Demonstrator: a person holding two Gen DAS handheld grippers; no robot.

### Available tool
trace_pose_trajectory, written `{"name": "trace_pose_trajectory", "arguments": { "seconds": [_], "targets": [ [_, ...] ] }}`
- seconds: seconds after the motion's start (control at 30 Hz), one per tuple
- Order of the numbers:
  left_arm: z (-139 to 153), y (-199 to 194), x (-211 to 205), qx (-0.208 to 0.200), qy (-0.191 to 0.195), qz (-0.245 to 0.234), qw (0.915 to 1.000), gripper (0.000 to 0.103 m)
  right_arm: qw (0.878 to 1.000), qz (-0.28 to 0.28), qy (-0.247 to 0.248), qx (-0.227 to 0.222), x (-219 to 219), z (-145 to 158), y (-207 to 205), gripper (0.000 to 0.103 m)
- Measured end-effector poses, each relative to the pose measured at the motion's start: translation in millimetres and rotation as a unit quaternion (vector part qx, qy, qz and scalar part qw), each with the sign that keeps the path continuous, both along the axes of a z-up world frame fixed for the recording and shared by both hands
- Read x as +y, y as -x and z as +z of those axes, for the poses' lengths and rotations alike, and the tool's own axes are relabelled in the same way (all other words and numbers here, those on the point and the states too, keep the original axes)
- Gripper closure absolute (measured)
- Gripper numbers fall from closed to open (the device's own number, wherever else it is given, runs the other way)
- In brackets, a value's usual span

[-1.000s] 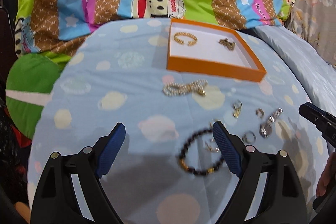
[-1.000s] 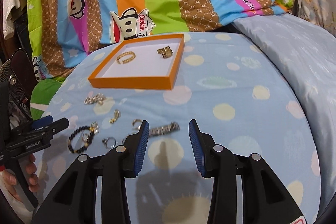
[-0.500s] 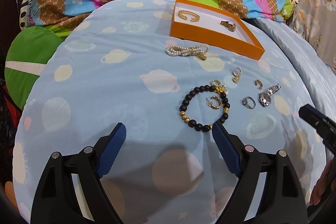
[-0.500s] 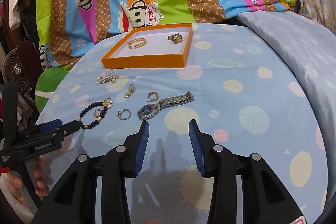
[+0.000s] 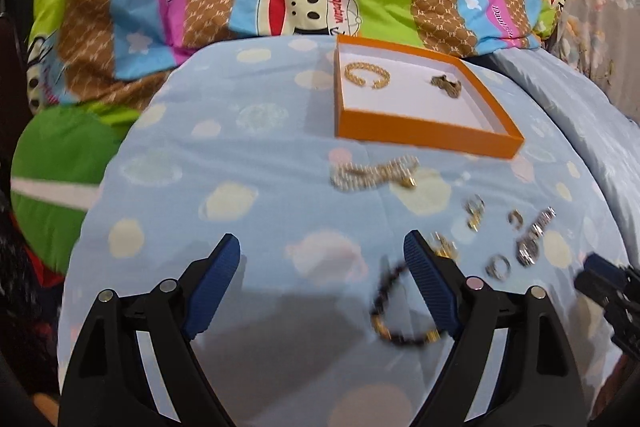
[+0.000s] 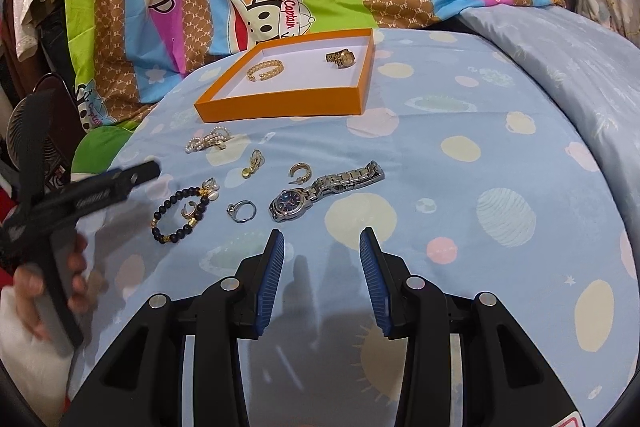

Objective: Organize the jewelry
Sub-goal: 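Move both open tools back over the remaining jewelry, then grasp the pearl bracelet with the left tool while the right tool grasps the silver watch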

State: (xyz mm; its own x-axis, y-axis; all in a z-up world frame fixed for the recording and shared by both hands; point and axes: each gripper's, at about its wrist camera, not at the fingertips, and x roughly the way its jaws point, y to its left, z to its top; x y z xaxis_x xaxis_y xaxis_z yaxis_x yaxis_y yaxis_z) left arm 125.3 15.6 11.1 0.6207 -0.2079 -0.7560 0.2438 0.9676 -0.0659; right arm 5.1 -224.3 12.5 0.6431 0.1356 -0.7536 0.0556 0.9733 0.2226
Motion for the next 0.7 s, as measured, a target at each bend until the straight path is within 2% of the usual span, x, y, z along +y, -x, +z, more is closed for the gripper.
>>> {"name": "trace_pose_trajectory", "arguments": {
  "seconds": [0.13, 0.3, 0.47, 0.7],
  "targets": [
    [-6, -40, -10, 0.003, 0.007, -0.043, 0.9991, 0.023, 1.000, 0.001, -0.019, 0.008, -2, -5, -6, 0.064],
    [-24, -69, -29, 0.039, 0.006, -0.073, 0.9966, 0.028, 0.999, -0.002, -0.045, 0.025, -1, -13, -18, 0.064],
    [-26, -59, -46, 0.035, -0.012, -0.085, 0.9957, 0.030, 0.998, -0.005, -0.052, 0.031, 5, -19, -30, 0.053],
    [-24, -35, -54, 0.033, -0.005, -0.085, 0.9958, 0.041, 0.999, -0.019, -0.032, 0.031, 20, -21, -46, 0.051]
  ]
}}
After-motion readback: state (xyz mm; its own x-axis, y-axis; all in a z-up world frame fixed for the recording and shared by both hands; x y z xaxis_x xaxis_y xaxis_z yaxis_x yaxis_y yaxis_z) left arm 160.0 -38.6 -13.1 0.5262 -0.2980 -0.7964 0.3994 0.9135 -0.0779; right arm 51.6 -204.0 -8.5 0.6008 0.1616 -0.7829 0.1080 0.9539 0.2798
